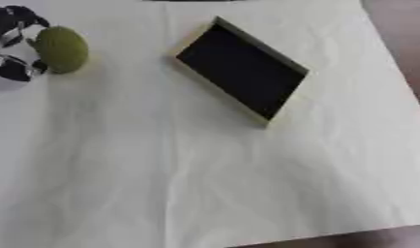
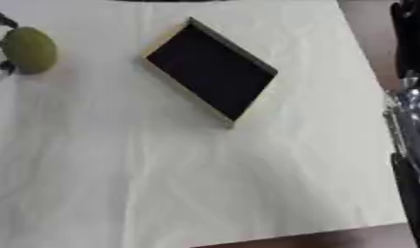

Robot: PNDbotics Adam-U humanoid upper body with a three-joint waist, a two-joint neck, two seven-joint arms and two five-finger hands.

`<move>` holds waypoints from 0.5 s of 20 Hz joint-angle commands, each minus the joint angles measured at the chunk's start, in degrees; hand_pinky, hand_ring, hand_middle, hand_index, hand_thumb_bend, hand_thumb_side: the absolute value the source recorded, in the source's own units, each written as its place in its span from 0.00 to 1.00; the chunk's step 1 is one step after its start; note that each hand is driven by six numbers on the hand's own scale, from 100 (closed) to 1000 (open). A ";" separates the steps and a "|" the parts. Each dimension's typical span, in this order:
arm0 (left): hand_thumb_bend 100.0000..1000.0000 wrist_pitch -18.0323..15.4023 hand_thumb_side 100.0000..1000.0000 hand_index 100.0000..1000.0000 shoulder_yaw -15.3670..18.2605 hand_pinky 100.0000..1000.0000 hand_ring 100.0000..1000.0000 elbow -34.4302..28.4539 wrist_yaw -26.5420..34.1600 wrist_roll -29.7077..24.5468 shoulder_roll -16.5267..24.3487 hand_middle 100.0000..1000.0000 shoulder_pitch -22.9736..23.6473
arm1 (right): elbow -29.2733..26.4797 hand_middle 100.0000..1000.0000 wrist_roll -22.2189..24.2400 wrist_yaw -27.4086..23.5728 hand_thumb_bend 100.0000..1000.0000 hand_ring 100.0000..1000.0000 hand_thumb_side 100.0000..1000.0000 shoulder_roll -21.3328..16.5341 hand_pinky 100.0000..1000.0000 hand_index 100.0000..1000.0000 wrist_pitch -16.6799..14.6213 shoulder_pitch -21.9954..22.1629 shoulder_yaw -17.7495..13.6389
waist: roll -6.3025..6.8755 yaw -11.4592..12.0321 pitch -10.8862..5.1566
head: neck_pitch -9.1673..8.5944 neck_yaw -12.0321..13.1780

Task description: Pick up objects on the table and place them in the box.

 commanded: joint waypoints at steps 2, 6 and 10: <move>0.59 -3.86 0.00 0.94 -0.17 0.85 0.89 -0.37 0.84 -5.76 0.98 0.86 -1.28 | -1.22 0.62 -0.10 -0.25 0.00 0.68 0.66 -0.63 0.83 0.73 0.33 -0.29 -0.26 | 0.06 0.01 -1.20 | -0.32 -0.19; 0.64 -5.54 0.00 0.95 0.17 0.87 0.90 -1.40 0.45 -8.78 1.06 0.87 -1.62 | -1.22 0.62 -0.31 -0.28 0.00 0.68 0.66 -0.58 0.83 0.73 0.50 -0.23 -0.26 | 0.06 0.03 -1.21 | -0.26 -0.58; 0.61 -5.98 0.00 0.94 0.40 0.86 0.89 -1.76 0.63 -9.11 0.90 0.86 -1.99 | -1.22 0.62 -0.49 -0.33 0.00 0.68 0.66 -0.42 0.83 0.72 0.66 -0.11 -0.27 | 0.08 -0.10 -1.21 | -0.52 -0.51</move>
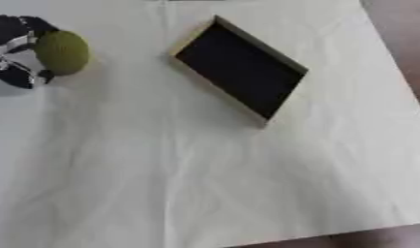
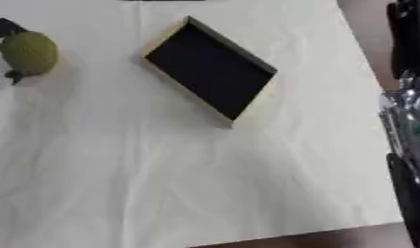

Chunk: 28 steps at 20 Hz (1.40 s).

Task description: Pick up objects on the table and place them in the box.

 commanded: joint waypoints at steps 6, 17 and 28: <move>0.44 0.58 0.00 0.79 0.65 0.73 0.75 -1.45 1.47 4.10 0.41 0.59 -1.46 | -1.22 0.61 -0.30 -0.31 0.00 0.68 0.65 -0.63 0.83 0.72 0.46 -0.01 -0.39 | 0.12 -0.44 -1.16 | -0.69 -0.02; 0.22 5.76 0.00 0.45 -0.43 0.46 0.51 -3.24 11.17 19.65 -0.24 0.33 -1.14 | -1.22 0.61 -0.68 -0.24 0.00 0.68 0.65 -0.36 0.83 0.72 0.95 0.45 -0.64 | 0.23 -0.65 -1.14 | -0.39 -0.20; 0.31 6.21 0.00 0.47 -1.29 0.44 0.49 -6.00 13.69 18.61 0.24 0.36 -1.13 | -1.22 0.61 -1.05 -0.37 0.00 0.68 0.65 -0.36 0.83 0.72 1.15 0.67 -0.79 | 0.26 -0.59 -1.49 | -0.14 -0.39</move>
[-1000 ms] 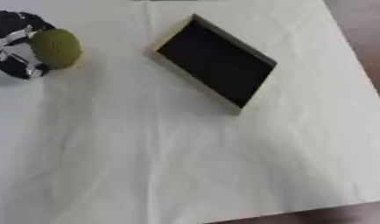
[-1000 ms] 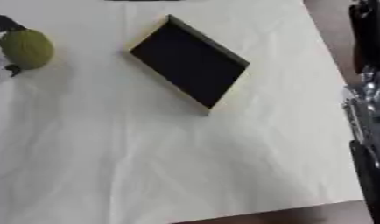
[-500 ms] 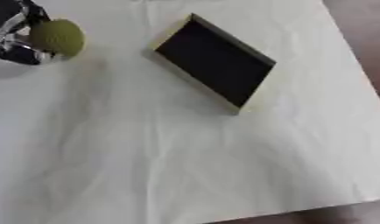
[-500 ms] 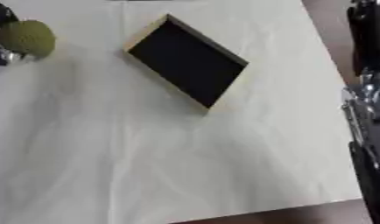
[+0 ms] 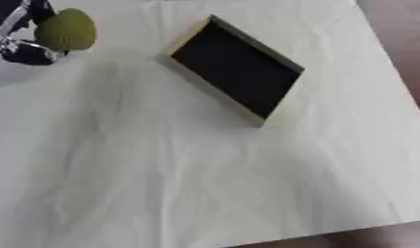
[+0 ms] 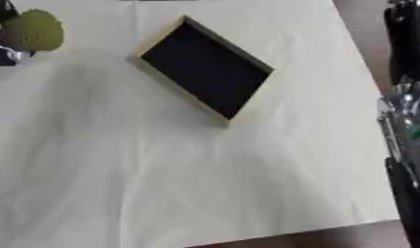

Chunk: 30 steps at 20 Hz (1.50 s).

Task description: Pick up objects on the table and place them in the box.

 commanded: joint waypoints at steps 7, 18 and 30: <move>0.34 -0.29 0.00 0.49 -1.18 0.46 0.50 -7.20 -0.03 -0.82 2.11 0.38 -1.34 | -1.22 0.61 -0.32 -0.23 0.00 0.68 0.64 -1.01 0.83 0.72 -0.09 -0.36 -0.74 | 0.21 0.14 -1.92 | 0.03 -0.46; 0.36 -1.75 0.00 0.50 -5.94 0.49 0.50 -17.37 -1.62 -6.42 -3.44 0.40 -5.81 | -1.22 0.61 0.00 -0.40 0.00 0.68 0.62 -1.16 0.83 0.72 -0.47 -1.25 -0.43 | 0.29 0.13 -2.68 | 0.81 0.25; 0.36 -3.04 0.00 0.49 -8.42 0.48 0.49 -19.24 -7.60 -8.29 -13.21 0.39 -7.37 | -1.22 0.61 0.23 -0.77 0.00 0.68 0.60 -0.69 0.83 0.72 -1.13 -2.57 -0.21 | 0.15 -0.66 -3.00 | 1.10 1.45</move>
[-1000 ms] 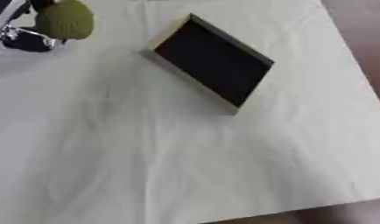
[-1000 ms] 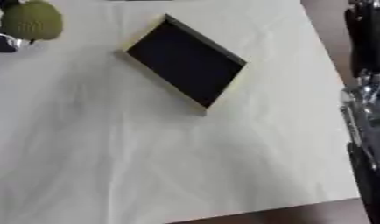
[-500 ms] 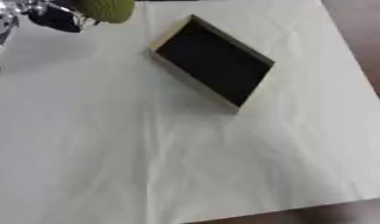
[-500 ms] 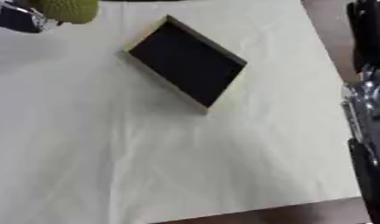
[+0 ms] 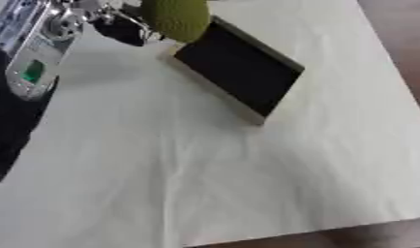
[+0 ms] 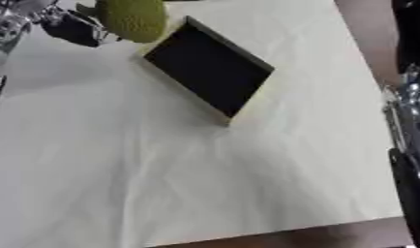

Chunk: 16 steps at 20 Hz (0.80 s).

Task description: Pick up objects on the table and place them in the box.

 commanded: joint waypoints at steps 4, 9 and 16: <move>0.35 1.75 0.00 0.49 1.46 0.48 0.49 3.98 -5.22 2.17 -3.69 0.38 -2.14 | -1.22 0.61 0.25 -0.48 0.00 0.68 0.60 -0.16 0.83 0.72 -0.27 -1.07 -0.12 | -0.42 -0.68 -1.92 | -0.22 1.94; 0.35 2.47 0.00 0.49 2.45 0.48 0.49 8.41 -10.78 4.89 -6.83 0.38 -1.65 | -1.22 0.61 0.40 -0.73 0.00 0.68 0.60 0.59 0.83 0.72 -0.38 -1.60 -0.05 | -1.02 -1.40 -1.88 | -0.47 3.68; 0.35 1.38 0.00 0.49 2.60 0.48 0.49 10.51 -13.81 6.31 -9.38 0.38 -0.75 | -1.22 0.61 0.48 -0.89 0.00 0.68 0.60 1.11 0.83 0.72 -0.25 -1.63 -0.02 | -1.31 -1.59 -1.72 | -0.48 4.02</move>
